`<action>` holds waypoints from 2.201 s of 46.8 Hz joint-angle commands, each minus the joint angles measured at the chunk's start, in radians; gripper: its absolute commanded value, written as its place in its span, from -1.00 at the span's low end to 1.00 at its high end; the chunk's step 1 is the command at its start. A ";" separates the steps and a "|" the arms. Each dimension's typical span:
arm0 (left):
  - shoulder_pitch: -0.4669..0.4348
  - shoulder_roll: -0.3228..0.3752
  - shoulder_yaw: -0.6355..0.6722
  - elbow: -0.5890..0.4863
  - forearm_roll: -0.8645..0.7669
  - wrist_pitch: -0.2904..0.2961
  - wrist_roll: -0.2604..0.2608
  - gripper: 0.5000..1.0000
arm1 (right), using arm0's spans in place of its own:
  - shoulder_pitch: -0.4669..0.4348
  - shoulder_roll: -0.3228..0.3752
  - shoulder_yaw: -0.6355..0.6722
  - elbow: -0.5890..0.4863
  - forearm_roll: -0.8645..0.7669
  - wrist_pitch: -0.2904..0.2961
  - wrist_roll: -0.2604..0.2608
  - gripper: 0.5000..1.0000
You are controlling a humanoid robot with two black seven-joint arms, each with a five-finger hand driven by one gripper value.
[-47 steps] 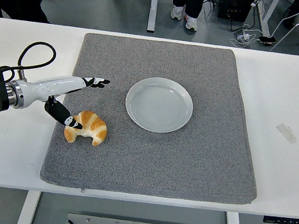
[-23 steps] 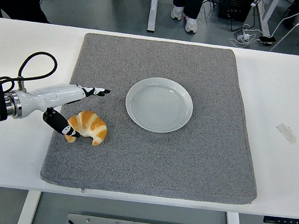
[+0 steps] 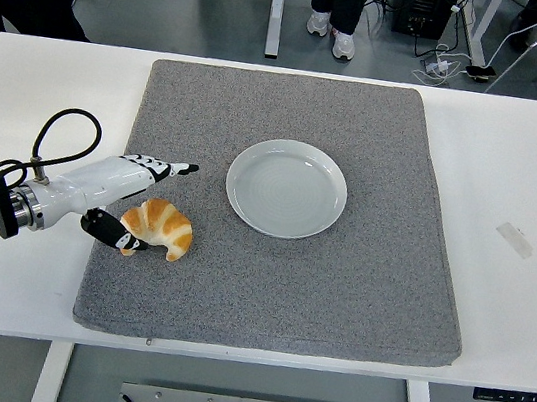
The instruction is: Place the bread on the plate
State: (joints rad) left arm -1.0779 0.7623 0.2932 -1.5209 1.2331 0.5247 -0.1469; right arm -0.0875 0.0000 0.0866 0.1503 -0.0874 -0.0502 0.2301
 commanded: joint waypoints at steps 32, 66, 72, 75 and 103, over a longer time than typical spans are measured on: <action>0.056 -0.075 0.050 0.091 0.065 0.086 0.000 0.48 | 0.000 0.000 -0.001 0.000 0.000 0.001 0.000 1.00; 0.055 -0.077 0.047 0.102 0.052 0.086 -0.056 -0.86 | 0.000 0.000 0.001 0.000 0.000 0.000 0.000 1.00; 0.052 -0.071 0.038 0.102 0.052 0.086 -0.057 -1.00 | 0.000 0.000 0.001 0.000 0.000 0.000 0.000 1.00; 0.047 -0.066 0.032 0.102 0.051 0.086 -0.057 -1.00 | 0.002 0.000 0.001 0.000 0.000 0.000 0.000 1.00; -0.054 -0.058 -0.080 0.177 0.042 0.086 -0.054 -1.00 | 0.000 0.000 -0.001 0.000 0.000 0.001 0.000 1.00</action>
State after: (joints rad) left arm -1.1211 0.7093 0.2266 -1.3692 1.2754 0.6108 -0.2041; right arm -0.0874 0.0000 0.0873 0.1503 -0.0874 -0.0503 0.2301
